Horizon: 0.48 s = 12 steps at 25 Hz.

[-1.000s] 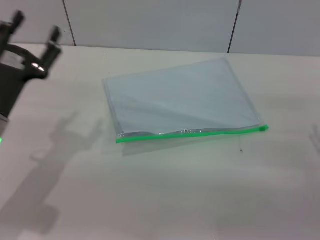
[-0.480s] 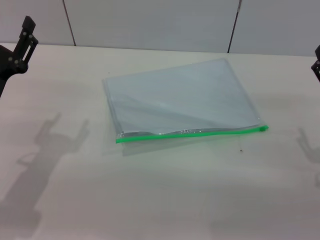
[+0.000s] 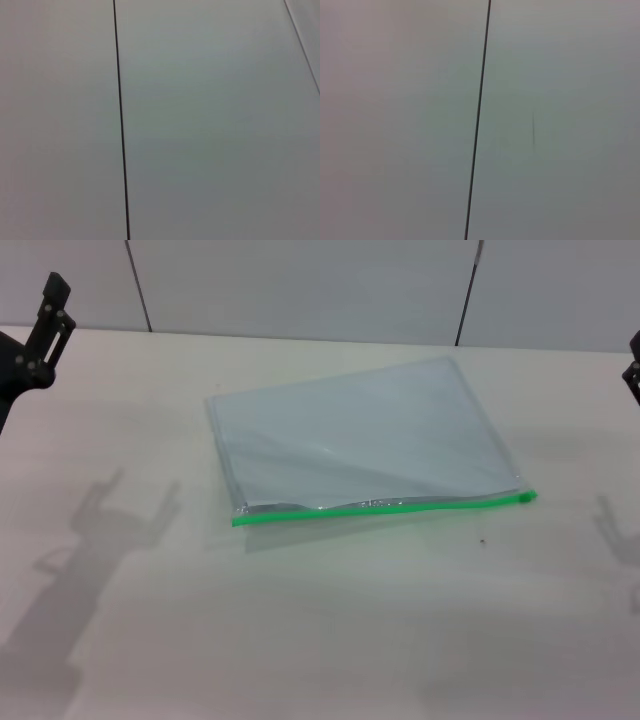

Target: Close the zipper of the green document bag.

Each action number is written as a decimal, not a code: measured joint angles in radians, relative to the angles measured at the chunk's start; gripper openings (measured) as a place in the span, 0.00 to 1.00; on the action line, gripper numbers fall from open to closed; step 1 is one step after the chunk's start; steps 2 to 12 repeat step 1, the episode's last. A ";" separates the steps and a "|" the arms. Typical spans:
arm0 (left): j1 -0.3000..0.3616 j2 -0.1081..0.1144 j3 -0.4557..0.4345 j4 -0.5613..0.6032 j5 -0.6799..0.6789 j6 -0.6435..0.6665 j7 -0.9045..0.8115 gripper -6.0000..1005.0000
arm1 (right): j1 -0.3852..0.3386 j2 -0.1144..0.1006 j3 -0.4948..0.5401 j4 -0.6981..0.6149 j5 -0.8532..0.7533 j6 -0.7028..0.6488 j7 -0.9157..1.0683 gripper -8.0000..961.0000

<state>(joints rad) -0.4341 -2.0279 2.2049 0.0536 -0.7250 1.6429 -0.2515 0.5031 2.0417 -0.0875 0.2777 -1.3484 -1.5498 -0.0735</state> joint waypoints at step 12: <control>0.000 0.000 0.001 0.000 0.000 0.000 0.000 0.74 | 0.000 0.000 0.000 0.000 0.000 0.000 0.000 0.91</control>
